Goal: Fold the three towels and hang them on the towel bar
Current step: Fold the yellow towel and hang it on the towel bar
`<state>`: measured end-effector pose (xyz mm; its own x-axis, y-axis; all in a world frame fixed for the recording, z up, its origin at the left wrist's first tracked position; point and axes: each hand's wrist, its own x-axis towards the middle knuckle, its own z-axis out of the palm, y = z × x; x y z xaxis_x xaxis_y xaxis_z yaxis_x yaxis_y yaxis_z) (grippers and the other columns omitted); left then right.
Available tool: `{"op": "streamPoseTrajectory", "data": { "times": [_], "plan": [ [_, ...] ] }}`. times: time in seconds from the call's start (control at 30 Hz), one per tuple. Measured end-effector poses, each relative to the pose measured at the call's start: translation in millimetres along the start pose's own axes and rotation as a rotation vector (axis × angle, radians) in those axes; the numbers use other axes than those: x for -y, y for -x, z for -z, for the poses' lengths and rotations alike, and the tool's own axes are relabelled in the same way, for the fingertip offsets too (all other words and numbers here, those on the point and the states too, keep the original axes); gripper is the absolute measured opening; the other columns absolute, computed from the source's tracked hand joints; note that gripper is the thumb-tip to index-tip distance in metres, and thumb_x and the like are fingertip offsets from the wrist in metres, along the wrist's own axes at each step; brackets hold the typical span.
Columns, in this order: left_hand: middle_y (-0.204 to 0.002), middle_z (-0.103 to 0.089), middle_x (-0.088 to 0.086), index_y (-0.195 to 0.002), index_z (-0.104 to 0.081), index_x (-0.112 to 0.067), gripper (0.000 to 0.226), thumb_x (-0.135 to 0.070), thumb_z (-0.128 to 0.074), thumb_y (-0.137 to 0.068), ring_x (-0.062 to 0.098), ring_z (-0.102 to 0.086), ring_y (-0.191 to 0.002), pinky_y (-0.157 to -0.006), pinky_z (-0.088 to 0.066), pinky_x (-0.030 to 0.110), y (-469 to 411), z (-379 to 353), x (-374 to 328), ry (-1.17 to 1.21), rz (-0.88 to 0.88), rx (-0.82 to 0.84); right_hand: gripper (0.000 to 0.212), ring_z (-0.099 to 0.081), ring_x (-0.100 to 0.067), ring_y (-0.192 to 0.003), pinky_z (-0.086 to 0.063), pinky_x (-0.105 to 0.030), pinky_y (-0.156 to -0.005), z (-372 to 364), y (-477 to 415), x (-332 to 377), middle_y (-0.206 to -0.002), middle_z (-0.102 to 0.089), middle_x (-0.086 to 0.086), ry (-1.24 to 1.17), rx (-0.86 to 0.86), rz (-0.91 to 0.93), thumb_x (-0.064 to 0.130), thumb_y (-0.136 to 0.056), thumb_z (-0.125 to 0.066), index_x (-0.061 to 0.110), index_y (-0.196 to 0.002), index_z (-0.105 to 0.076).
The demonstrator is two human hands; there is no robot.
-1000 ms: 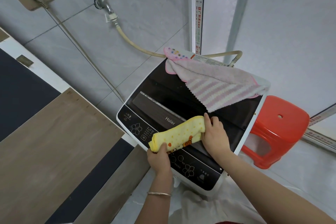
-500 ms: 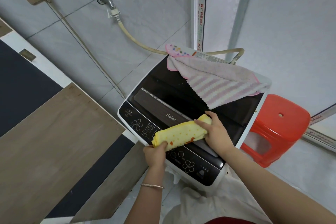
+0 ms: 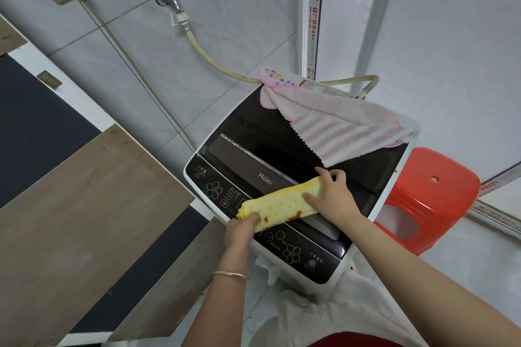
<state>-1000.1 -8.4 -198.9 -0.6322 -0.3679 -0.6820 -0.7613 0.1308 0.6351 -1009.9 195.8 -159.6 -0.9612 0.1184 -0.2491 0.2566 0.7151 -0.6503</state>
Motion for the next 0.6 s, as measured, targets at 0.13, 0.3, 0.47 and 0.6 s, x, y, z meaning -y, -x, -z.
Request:
{"op": "streamPoseTrajectory", "data": {
  "times": [0.13, 0.3, 0.47, 0.6],
  "plan": [
    [-0.125, -0.051, 0.011, -0.124, -0.046, -0.009, 0.062, -0.03, -0.068, -0.071, 0.031, -0.045, -0.12, -0.1, -0.043, 0.04, 9, 2, -10, -0.269, -0.096, -0.119, 0.075, -0.052, -0.022, -0.099, -0.039, -0.02, -0.082, 9, -1, 12, -0.136, -0.038, -0.015, -0.092, -0.033, 0.018, 0.016, -0.08, -0.069, 0.018, -0.143, -0.027],
    [-0.148, -0.026, 0.007, -0.145, -0.02, -0.014, 0.087, -0.007, -0.064, -0.071, 0.024, -0.02, -0.139, -0.113, -0.031, 0.04, 22, -2, -35, -0.291, -0.375, -0.087, 0.075, -0.052, -0.013, -0.092, -0.042, -0.019, -0.074, 19, 0, 32, -0.114, -0.057, -0.004, -0.217, -0.002, 0.165, 0.007, -0.078, -0.067, 0.026, -0.14, -0.029],
    [-0.144, -0.034, -0.016, -0.141, -0.025, -0.035, 0.093, -0.028, -0.075, -0.063, 0.015, -0.028, -0.138, -0.11, -0.034, 0.036, 25, -2, -59, -0.301, -0.599, 0.271, 0.077, -0.055, -0.009, -0.092, -0.044, -0.02, -0.08, 39, -1, 54, -0.099, -0.055, 0.011, -0.208, 0.123, 0.333, 0.007, -0.075, -0.07, 0.033, -0.137, -0.034],
    [-0.116, -0.061, -0.009, -0.117, -0.052, -0.037, 0.052, -0.029, -0.075, -0.071, 0.014, -0.057, -0.111, -0.096, -0.047, 0.035, 35, 1, -76, -0.281, -0.603, 0.54, 0.068, -0.057, -0.005, -0.097, -0.046, -0.018, -0.084, 53, -1, 67, -0.102, -0.06, 0.012, -0.204, 0.196, 0.457, 0.011, -0.075, -0.072, 0.037, -0.13, -0.043]
  ]
}}
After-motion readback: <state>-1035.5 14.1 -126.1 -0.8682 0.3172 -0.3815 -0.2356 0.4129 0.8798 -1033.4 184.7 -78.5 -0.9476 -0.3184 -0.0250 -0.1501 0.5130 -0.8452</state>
